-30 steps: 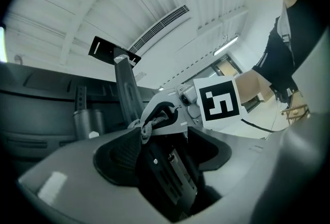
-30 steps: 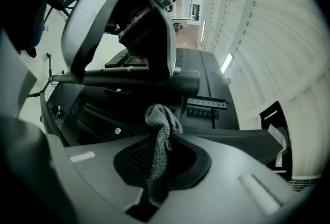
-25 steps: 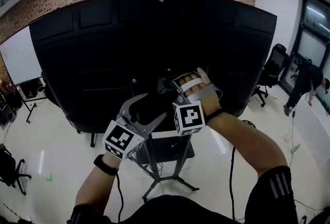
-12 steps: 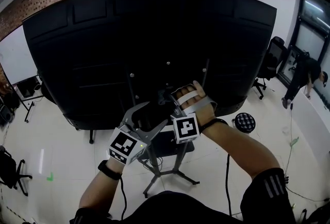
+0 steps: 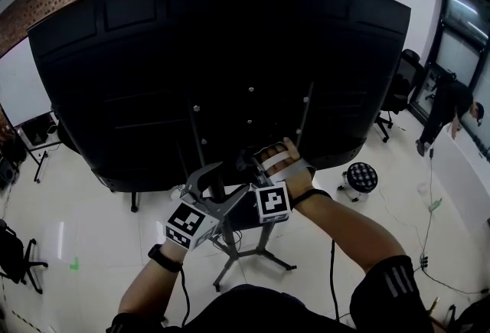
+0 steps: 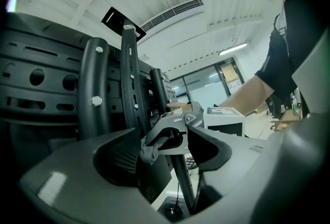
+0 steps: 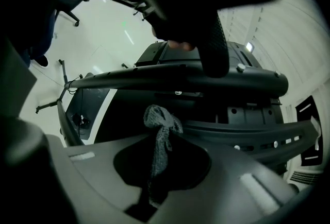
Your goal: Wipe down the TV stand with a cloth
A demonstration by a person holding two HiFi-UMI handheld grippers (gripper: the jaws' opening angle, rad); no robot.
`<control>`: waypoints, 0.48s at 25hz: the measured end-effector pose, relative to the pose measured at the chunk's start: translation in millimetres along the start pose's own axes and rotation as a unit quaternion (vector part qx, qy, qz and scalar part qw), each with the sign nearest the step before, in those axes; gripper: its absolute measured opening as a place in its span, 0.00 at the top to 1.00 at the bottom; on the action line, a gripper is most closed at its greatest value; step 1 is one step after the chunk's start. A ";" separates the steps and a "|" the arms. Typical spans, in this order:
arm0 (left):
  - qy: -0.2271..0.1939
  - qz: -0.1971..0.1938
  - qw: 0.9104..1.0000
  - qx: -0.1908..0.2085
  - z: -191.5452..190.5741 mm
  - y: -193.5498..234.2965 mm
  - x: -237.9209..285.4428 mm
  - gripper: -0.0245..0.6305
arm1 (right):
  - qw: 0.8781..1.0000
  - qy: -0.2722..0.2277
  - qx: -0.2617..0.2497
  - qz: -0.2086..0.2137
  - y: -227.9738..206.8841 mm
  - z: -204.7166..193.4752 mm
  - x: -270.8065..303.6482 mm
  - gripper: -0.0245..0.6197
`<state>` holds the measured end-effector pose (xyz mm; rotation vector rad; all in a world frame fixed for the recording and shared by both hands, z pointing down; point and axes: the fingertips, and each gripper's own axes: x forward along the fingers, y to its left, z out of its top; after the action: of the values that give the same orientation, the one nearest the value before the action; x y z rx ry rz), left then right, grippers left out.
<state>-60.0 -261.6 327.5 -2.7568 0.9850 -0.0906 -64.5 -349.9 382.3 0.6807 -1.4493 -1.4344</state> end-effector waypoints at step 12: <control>-0.002 -0.011 1.000 -0.003 -17.6 -1.7 -3.3 0.49 | 0.997 -0.011 0.071 0.025 29.4 3.2 -7.2 0.93</control>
<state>-63.7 -261.3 345.0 -2.7721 0.9569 -0.0854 -57.9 -337.5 409.3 0.7146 -1.5862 -1.3133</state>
